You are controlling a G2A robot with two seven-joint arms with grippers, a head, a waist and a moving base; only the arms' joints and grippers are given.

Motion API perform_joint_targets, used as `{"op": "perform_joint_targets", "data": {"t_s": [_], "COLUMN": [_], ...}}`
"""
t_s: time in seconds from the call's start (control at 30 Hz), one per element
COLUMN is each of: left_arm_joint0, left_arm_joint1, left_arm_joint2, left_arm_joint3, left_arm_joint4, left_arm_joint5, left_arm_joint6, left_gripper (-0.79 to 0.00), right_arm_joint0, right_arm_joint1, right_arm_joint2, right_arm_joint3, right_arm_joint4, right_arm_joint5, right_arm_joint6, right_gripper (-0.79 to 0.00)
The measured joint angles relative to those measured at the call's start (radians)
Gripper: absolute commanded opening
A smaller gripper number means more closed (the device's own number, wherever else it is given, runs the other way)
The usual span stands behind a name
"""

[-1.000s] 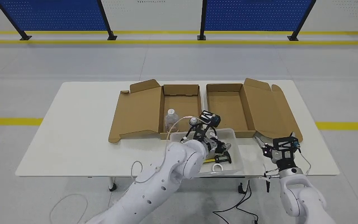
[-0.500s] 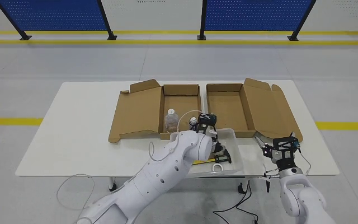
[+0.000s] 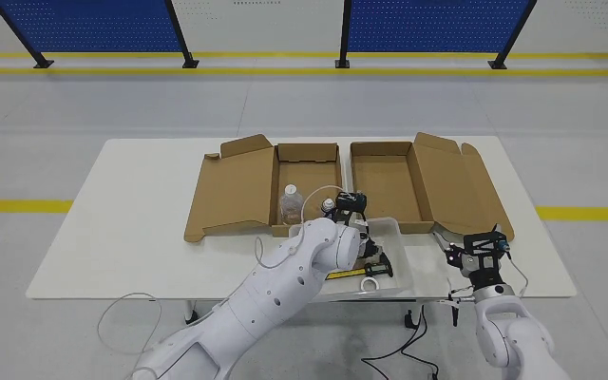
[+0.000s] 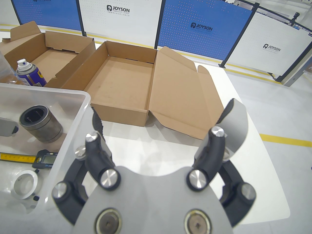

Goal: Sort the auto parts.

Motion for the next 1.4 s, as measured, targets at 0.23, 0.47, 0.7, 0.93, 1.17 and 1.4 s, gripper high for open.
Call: {"op": "perform_joint_targets", "data": {"t_s": [0.23,0.47,0.7,0.93,1.17,1.4], "left_arm_joint0": [-0.007,-0.033,-0.057,-0.087,-0.115,-0.138], "left_arm_joint1": [-0.008,-0.023,-0.044,-0.066,-0.089,-0.109], "left_arm_joint2": [-0.053,-0.055,-0.027,-0.01,0.001,0.011], "left_arm_joint3": [0.015,0.053,0.104,0.167,0.233,0.3], "left_arm_joint4": [-0.038,-0.06,-0.073,-0.095,-0.124,-0.147], "left_arm_joint5": [0.094,0.172,0.202,0.214,0.215,0.208], "left_arm_joint6": [0.037,-0.007,-0.013,0.004,0.026,0.044], "left_gripper": [0.0,-0.095,-0.2,-0.24,-0.357,-0.372], "right_arm_joint0": [0.0,0.0,0.0,0.0,0.0,0.0], "right_arm_joint1": [0.0,0.0,0.0,0.0,0.0,0.0], "right_arm_joint2": [0.0,0.0,0.0,0.0,0.0,0.0], "right_arm_joint3": [0.0,0.0,0.0,0.0,0.0,0.0], "right_arm_joint4": [0.0,0.0,0.0,0.0,0.0,0.0], "right_arm_joint5": [0.0,0.0,0.0,0.0,0.0,0.0], "right_arm_joint6": [0.0,0.0,0.0,0.0,0.0,0.0], "right_gripper": [0.0,0.0,0.0,0.0,0.0,0.0]}}
